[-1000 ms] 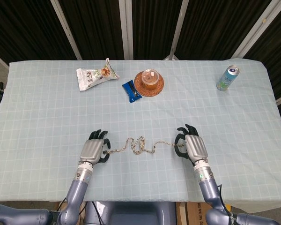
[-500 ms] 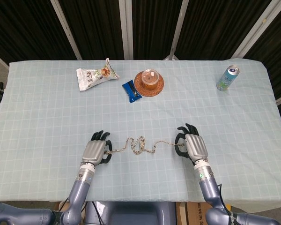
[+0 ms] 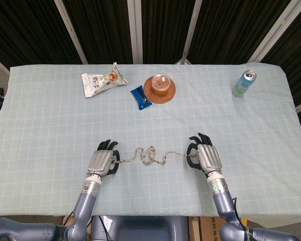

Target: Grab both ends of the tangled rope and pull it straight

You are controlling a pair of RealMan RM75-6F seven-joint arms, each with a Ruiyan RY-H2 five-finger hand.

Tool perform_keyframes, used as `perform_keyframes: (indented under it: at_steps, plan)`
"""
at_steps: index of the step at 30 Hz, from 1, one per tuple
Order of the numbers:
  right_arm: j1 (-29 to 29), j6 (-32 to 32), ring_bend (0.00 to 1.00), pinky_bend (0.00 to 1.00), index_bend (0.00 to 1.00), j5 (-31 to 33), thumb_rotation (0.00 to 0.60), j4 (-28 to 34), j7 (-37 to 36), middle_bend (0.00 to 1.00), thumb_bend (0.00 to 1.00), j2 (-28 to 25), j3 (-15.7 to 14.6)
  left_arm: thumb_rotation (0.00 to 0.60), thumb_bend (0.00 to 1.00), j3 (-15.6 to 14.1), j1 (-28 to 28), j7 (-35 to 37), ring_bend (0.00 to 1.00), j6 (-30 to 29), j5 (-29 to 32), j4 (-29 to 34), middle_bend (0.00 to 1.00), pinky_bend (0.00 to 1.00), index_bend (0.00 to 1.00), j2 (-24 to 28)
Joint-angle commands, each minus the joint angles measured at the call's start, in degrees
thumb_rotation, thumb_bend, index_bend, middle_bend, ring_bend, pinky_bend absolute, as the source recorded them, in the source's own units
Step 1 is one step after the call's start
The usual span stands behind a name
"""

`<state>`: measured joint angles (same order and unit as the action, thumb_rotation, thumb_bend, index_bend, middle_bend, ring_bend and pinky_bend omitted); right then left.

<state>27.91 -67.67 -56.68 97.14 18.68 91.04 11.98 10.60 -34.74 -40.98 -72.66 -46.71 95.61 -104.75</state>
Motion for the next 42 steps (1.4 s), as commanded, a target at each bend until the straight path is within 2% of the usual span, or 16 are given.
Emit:
perform_keyframes:
  at_steps: [1, 8, 17, 23, 30, 42]
  plan:
    - [0.0, -0.1, 0.0, 0.0, 0.59, 0.2, 0.6, 0.1, 0.1, 0.24, 0.47, 0.0, 0.0, 0.6, 0.56, 0.0, 0.0, 0.1, 0.0, -0.1, -0.1, 0.0, 0.12, 0.0, 0.54, 0.0]
    - [-0.1, -0.2, 0.0, 0.0, 0.59, 0.2, 0.6, 0.0, 0.2, 0.24, 0.47, -0.1, -0.2, 0.6, 0.61, -0.2, 0.1, 0.4, 0.0, -0.8, -1.1, 0.2, 0.15, 0.0, 0.57, 0.3]
    - [-0.3, -0.7, 0.0, 0.0, 0.59, 0.0, 0.6, 0.7, 0.4, 0.24, 0.47, -0.7, -0.3, 0.6, 0.62, 0.2, 0.5, 1.0, 0.0, -2.0, -2.1, 1.1, 0.16, 0.0, 0.59, 1.0]
    - [-0.9, -1.4, 0.0, 0.0, 0.59, -0.2, 0.6, 1.4, 0.3, 0.24, 0.47, -2.3, -0.2, 0.6, 0.63, 0.5, 1.1, 1.4, 0.0, -2.8, -3.0, 3.5, 0.17, 0.0, 0.59, 3.7]
    - [-2.3, -2.3, 0.0, 0.0, 0.59, -1.4, 0.6, 2.5, -0.9, 0.24, 0.47, -6.9, -0.3, 0.6, 0.64, 0.5, 3.1, 2.9, 0.0, -4.2, -4.4, 9.4, 0.18, 0.0, 0.61, 10.9]
    - [-6.2, -3.9, 0.0, 0.0, 0.59, -3.7, 0.6, 3.5, -6.3, 0.24, 0.47, -14.9, -0.6, 0.6, 0.65, -0.4, 8.9, 13.0, 0.0, -5.5, -8.8, 16.1, 0.19, 0.0, 0.61, 24.1]
